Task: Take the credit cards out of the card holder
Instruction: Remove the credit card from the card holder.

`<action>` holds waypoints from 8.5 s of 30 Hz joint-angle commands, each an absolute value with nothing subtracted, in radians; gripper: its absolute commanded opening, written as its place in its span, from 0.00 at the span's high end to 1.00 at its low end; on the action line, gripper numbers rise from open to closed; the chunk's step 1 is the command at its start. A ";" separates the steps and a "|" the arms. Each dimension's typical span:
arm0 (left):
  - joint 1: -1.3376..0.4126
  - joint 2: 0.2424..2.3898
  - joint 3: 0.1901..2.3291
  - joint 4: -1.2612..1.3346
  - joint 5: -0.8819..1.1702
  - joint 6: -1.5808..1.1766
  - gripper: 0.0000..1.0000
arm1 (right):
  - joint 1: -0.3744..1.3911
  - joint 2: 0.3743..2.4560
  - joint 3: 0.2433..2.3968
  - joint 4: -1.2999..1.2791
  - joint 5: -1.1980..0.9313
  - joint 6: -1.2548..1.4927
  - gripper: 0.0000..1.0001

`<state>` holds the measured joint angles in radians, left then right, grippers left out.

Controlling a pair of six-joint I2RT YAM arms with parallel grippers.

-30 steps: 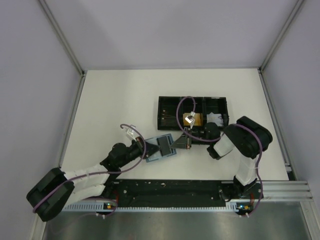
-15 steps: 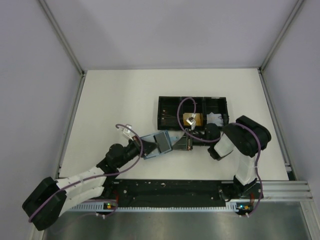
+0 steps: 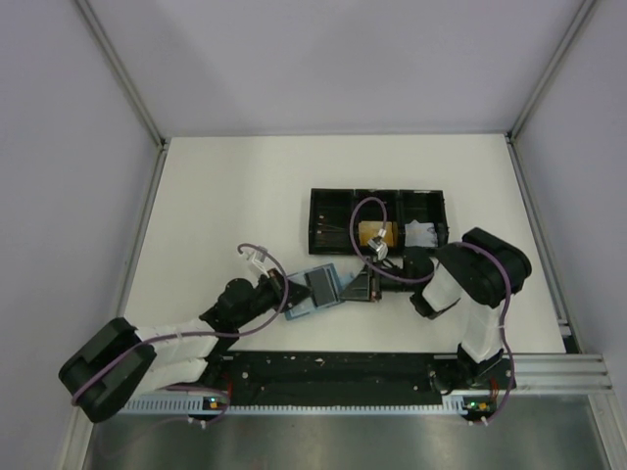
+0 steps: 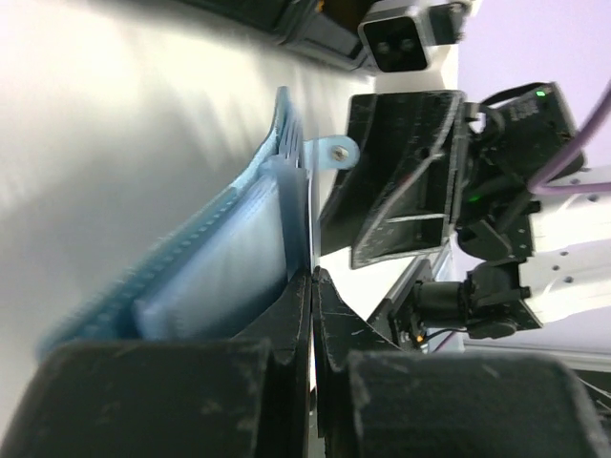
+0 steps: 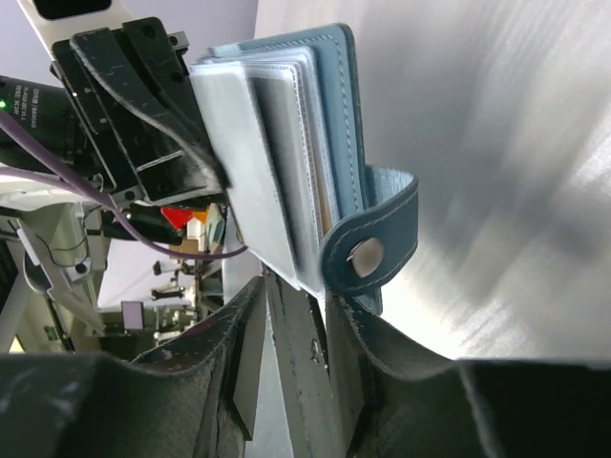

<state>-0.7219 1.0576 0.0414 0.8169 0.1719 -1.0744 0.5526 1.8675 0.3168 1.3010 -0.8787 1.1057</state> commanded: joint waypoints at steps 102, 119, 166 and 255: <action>-0.733 1.414 0.084 0.746 0.196 -1.157 1.00 | 0.923 1.539 0.831 -0.143 -0.180 0.397 1.00; -0.735 1.397 0.097 0.707 0.190 -1.131 1.00 | 0.923 1.651 0.828 -0.202 -0.120 0.382 1.00; -0.649 1.241 0.117 0.517 0.325 -0.996 0.83 | 0.917 1.690 0.873 -0.313 -0.078 0.333 1.00; -0.647 1.243 0.103 0.540 0.313 -1.029 1.00 | 0.969 1.703 0.954 -0.235 -0.087 0.425 1.00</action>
